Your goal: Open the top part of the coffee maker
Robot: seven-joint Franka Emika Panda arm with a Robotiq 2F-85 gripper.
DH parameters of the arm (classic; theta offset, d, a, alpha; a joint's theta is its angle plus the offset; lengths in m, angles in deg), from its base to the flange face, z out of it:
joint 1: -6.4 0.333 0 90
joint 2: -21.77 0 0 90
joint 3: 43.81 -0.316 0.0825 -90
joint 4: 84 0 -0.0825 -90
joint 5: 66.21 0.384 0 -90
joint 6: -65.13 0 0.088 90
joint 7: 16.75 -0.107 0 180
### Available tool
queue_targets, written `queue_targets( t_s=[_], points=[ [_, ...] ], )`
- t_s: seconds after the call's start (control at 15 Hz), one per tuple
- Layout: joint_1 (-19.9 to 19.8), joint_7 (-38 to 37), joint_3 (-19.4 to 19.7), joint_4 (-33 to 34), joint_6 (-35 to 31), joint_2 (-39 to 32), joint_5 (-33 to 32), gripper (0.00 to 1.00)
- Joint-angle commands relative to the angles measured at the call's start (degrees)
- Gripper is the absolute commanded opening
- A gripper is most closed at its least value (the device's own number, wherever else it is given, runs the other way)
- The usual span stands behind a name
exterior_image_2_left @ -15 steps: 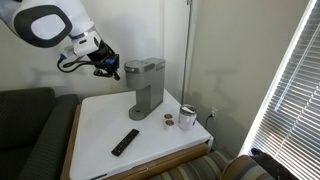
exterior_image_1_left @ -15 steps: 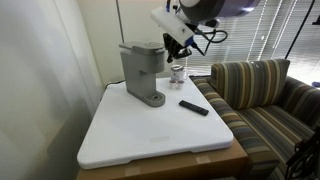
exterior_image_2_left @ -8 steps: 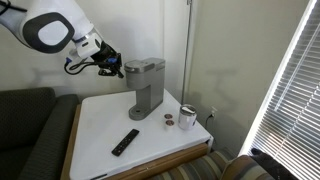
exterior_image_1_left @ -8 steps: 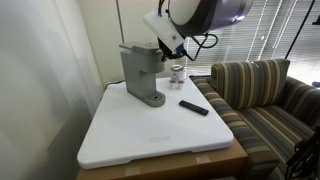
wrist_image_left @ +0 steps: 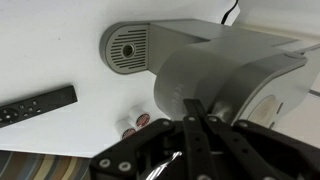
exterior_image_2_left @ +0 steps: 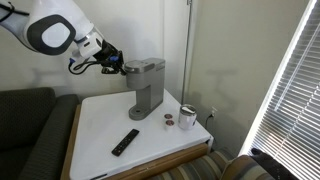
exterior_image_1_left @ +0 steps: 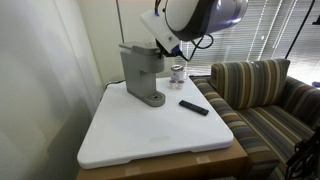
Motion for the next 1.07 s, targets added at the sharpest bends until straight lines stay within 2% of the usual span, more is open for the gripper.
queue_targets(
  t_s=[0.0,0.4,1.0],
  points=[
    [0.49,-0.2,1.29,0.94,-2.03,-0.73,-0.3,0.0],
    [1.7,0.29,2.82,0.87,-2.21,-0.3,-0.85,0.0],
    [5.02,0.8,7.21,2.15,-0.53,0.31,-3.17,0.0]
  ],
)
